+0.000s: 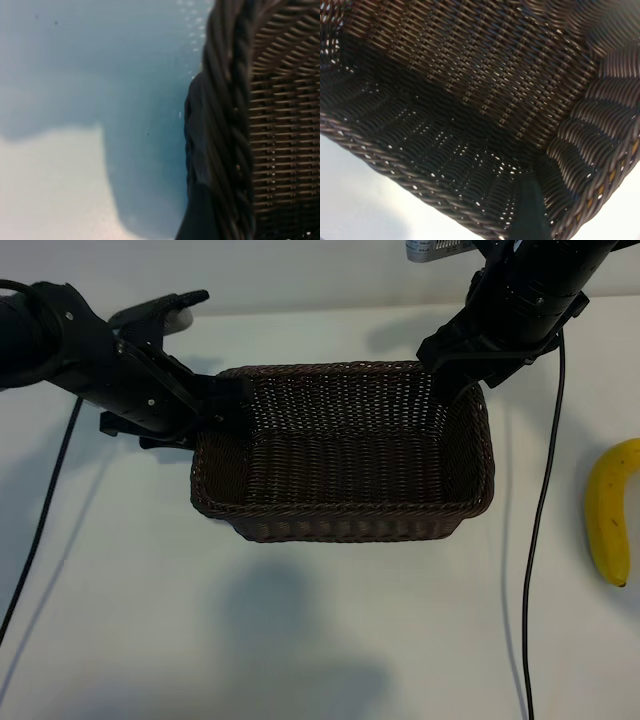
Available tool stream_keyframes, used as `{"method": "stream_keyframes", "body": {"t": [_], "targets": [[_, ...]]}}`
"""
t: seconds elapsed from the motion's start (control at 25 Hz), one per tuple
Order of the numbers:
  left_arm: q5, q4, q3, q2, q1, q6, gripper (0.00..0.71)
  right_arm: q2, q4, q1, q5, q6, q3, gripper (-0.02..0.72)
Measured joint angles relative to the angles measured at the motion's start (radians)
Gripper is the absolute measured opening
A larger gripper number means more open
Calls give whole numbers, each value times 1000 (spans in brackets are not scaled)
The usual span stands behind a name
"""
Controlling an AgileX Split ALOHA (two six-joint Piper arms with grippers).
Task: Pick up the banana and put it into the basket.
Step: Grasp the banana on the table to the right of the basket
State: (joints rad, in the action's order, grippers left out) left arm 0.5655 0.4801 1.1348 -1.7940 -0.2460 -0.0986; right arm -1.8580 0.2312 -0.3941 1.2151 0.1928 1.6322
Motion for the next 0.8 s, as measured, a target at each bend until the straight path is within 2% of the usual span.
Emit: {"method": "stream_keyframes", "body": {"t": [0.44,0.8], "targets": [[52,-100,0,157,3,0,596,0,0,0,0,24,0,531],[62,-111,0,182,3,0,596,0,-5,0,0,7,0,531]]}}
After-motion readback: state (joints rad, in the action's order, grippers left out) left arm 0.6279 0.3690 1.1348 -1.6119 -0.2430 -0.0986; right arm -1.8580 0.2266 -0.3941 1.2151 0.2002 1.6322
